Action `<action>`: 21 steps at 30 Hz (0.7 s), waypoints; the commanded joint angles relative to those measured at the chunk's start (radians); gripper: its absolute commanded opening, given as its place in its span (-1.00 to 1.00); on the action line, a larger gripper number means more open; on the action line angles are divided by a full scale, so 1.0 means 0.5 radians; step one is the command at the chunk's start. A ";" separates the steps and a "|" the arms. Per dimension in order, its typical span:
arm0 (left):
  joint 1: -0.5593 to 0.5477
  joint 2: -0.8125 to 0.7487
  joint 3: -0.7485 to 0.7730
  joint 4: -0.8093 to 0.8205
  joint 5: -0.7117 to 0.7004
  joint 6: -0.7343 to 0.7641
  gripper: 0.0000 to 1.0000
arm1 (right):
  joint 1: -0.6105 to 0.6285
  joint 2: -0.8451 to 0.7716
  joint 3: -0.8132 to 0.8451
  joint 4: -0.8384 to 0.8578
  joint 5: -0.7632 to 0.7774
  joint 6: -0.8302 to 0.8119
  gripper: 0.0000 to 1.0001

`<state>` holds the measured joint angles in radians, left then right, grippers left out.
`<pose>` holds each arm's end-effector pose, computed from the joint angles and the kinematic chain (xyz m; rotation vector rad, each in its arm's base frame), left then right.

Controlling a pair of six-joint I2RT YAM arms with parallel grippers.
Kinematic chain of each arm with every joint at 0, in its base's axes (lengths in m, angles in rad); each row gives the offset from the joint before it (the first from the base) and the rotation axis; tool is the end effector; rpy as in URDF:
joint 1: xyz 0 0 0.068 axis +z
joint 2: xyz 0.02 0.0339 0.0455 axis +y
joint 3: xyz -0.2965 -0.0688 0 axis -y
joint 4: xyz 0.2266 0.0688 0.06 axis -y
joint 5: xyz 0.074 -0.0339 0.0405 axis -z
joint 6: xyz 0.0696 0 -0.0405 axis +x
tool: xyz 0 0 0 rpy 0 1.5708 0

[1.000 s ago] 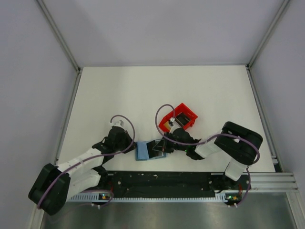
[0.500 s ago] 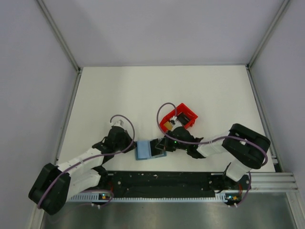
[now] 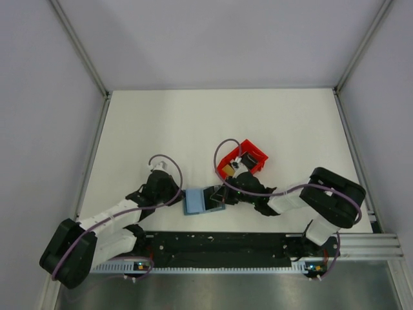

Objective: Put the credit cards into the card holder
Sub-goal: Insert the credit card into the card holder.

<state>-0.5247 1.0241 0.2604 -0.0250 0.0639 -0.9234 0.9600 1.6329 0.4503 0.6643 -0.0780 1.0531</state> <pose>0.1467 -0.0901 0.1516 -0.4620 2.4526 -0.7413 0.1701 0.2524 0.1514 0.0565 2.3648 1.2101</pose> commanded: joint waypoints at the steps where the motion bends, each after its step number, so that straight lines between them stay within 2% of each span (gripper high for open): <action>1: -0.006 0.050 -0.018 -0.140 -0.057 0.006 -1.00 | 0.031 -0.213 -0.029 -0.061 0.125 -0.121 -1.00; 5: -0.006 0.053 -0.015 -0.140 -0.060 0.015 -1.00 | 0.031 -0.320 -0.005 -0.138 0.128 -0.179 -1.00; 10: -0.006 0.050 -0.015 -0.125 -0.042 0.037 -1.00 | 0.031 -0.244 0.066 -0.169 0.073 -0.155 -1.00; 17: -0.006 0.050 -0.011 -0.116 -0.027 0.052 -1.00 | 0.031 -0.039 0.081 0.039 -0.006 -0.100 -1.00; 21: -0.006 0.050 -0.011 -0.119 -0.023 0.055 -1.00 | 0.034 -0.029 0.063 0.132 -0.034 -0.075 -1.00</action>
<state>-0.5255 1.0260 0.2604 -0.0208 0.0673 -0.9253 0.9665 1.6119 0.4576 0.6434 -0.0734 1.0069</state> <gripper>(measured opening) 0.019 0.005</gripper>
